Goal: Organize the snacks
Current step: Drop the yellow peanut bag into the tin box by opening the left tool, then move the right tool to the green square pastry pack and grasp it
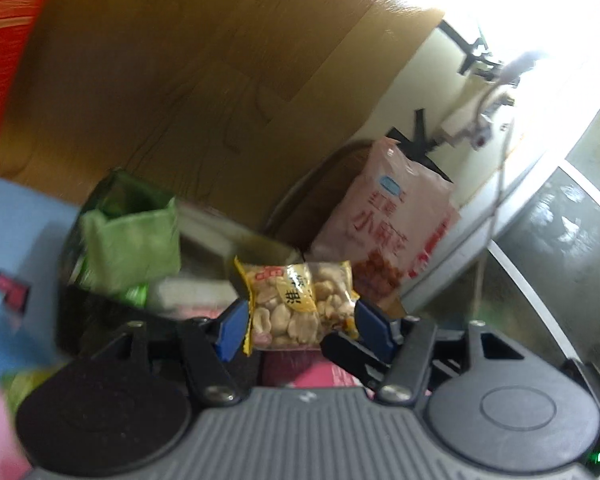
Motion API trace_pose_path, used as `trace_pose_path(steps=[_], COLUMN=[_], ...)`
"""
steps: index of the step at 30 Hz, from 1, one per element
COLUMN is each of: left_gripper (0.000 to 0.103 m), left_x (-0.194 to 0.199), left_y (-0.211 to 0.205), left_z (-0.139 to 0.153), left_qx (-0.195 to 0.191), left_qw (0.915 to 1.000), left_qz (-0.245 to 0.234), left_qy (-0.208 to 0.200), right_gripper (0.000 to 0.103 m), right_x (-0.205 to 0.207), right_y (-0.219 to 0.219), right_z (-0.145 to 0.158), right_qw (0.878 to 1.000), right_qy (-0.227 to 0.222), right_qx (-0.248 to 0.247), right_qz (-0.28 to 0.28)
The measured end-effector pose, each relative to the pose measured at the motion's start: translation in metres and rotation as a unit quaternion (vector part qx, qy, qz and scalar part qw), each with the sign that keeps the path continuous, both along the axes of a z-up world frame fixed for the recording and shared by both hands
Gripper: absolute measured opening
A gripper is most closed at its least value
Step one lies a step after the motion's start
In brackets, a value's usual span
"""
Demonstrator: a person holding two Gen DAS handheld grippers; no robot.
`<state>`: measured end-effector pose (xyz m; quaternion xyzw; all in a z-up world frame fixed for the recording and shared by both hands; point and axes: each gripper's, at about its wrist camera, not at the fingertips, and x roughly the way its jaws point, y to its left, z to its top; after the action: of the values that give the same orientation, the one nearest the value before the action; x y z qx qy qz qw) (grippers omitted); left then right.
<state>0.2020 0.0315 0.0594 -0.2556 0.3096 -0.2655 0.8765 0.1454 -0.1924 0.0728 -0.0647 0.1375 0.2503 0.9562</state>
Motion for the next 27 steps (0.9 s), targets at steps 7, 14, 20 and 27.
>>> trace_pose_path(steps=[7, 14, 20, 27], left_gripper=[0.064, 0.07, 0.075, 0.079], left_x=[-0.003, -0.093, -0.178, -0.214], left_y=[0.01, 0.034, 0.044, 0.056], left_z=[-0.007, -0.026, -0.056, -0.064], left_qx=[-0.034, -0.014, 0.085, 0.12], left_qw=[0.9993, 0.9977, 0.9879, 0.9708], left_qz=[0.011, 0.066, 0.129, 0.204], left_qy=[-0.002, -0.004, -0.007, -0.038], right_gripper=[0.048, 0.049, 0.05, 0.067], right_x=[0.011, 0.0, -0.019, -0.048], right_y=[-0.039, -0.067, -0.049, 0.012], right_z=[-0.027, -0.021, -0.014, -0.039], right_qw=[0.994, 0.987, 0.976, 0.964], right_qy=[-0.038, 0.015, 0.024, 0.084], right_qx=[0.07, 0.16, 0.184, 0.016], right_qz=[-0.068, -0.009, 0.113, 0.251])
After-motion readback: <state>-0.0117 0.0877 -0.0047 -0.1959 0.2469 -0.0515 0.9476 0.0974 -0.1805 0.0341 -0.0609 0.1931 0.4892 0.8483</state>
